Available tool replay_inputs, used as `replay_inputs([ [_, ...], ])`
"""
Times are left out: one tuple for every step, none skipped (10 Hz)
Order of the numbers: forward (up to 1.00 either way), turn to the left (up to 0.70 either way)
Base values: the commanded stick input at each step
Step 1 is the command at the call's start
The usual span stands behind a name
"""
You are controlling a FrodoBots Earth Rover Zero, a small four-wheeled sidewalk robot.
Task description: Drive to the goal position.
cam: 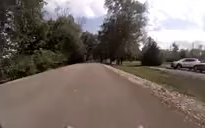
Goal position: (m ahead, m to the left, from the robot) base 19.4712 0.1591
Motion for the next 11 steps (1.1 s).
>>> replay_inputs([
  [0.7, 0.0],
  [0.7, 0.0],
  [0.7, 0.0],
  [0.7, 0.0],
  [0.7, 0.0],
  [0.7, 0.0],
  [0.7, 0.0],
  [0.7, 0.0],
  [0.7, 0.0],
  [0.7, 0.0],
  [0.7, 0.0],
])
